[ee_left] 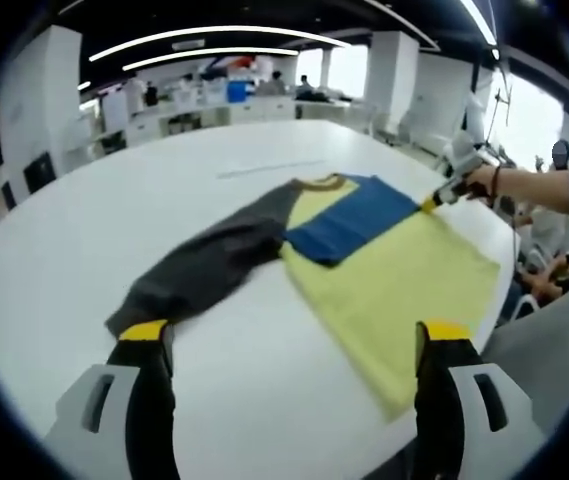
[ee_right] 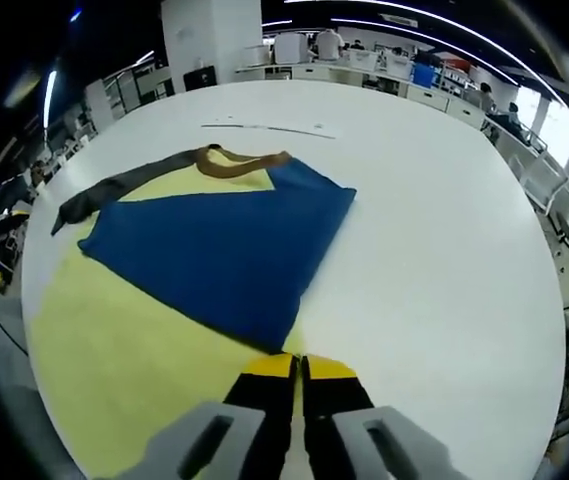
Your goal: Fold the garment on the visible template until the final outline fits inside the template.
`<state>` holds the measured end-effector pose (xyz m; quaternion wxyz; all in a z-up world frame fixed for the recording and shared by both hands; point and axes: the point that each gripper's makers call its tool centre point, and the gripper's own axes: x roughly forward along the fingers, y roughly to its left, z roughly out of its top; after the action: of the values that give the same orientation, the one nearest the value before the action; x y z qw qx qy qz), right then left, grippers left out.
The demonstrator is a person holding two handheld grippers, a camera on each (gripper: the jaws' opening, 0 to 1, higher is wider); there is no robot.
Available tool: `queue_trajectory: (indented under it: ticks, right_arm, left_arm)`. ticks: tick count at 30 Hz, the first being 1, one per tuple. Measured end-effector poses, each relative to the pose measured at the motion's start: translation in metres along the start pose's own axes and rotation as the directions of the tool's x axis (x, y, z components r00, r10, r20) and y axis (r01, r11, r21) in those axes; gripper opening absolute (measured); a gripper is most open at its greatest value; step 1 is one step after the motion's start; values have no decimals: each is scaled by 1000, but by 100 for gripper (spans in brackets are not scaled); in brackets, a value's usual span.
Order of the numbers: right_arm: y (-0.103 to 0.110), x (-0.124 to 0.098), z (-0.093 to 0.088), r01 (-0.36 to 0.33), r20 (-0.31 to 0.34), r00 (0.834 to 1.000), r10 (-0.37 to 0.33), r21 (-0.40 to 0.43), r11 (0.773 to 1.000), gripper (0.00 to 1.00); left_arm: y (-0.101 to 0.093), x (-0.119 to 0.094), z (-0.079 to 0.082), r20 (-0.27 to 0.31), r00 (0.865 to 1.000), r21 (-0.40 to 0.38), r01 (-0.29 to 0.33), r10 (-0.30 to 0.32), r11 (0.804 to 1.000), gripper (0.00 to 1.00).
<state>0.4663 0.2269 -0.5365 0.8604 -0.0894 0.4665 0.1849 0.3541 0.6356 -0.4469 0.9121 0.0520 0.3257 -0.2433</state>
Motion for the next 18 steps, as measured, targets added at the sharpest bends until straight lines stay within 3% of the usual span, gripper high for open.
queue_trajectory:
  ticks: [18]
  right_arm:
    - [-11,-7,-7,12,-8,1000,-12,47,999,0]
  left_arm:
    - [7,-3,-2,-6,1000,-6,-18,18,1000,97]
